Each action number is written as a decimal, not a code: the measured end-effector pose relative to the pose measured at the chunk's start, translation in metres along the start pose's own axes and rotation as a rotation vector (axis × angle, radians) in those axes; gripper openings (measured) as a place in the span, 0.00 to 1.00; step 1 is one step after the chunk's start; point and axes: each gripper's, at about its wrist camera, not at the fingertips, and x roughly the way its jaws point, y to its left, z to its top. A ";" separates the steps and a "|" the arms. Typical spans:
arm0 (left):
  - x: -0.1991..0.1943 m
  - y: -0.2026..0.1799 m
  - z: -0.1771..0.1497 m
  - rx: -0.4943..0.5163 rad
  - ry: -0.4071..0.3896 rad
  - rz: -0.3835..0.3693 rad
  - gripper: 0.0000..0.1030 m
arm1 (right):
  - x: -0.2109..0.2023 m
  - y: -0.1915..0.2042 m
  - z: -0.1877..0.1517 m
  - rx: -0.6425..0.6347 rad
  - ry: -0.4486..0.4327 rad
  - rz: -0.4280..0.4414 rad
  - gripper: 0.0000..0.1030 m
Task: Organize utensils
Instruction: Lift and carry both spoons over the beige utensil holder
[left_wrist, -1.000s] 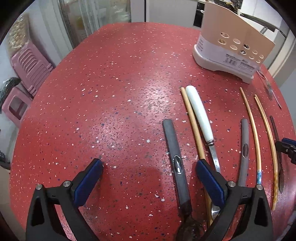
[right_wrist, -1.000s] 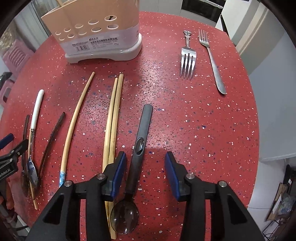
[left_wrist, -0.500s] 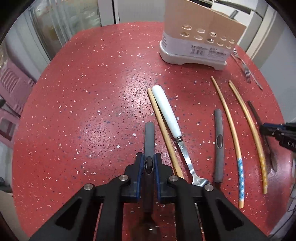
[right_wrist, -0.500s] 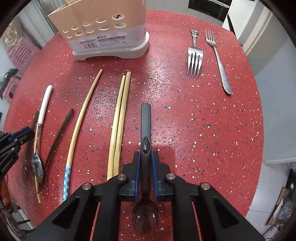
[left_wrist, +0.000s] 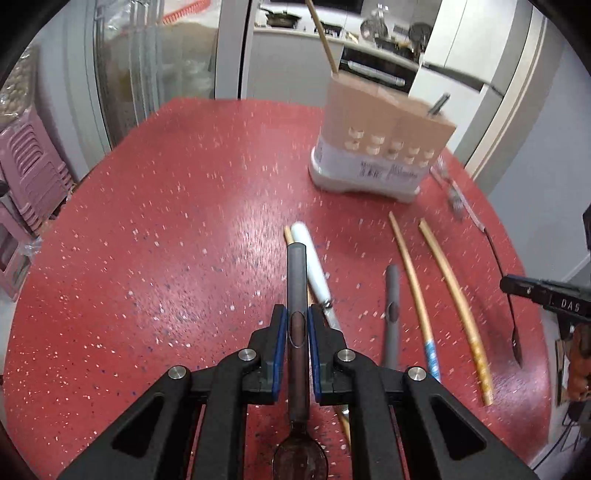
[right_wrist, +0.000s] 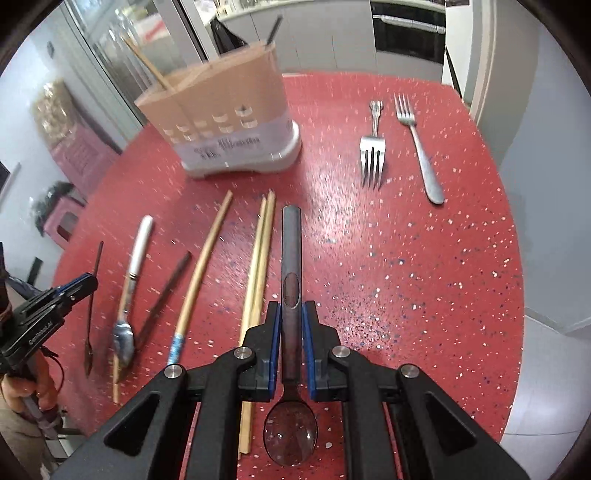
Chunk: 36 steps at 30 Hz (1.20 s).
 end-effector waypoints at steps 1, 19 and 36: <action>-0.007 0.002 0.002 -0.003 -0.016 -0.004 0.33 | -0.006 0.000 -0.001 0.000 -0.019 0.013 0.12; -0.077 -0.018 0.069 -0.032 -0.240 -0.090 0.33 | -0.075 0.017 0.046 0.010 -0.270 0.132 0.12; -0.078 -0.027 0.163 -0.093 -0.377 -0.126 0.33 | -0.074 0.031 0.122 0.018 -0.413 0.215 0.12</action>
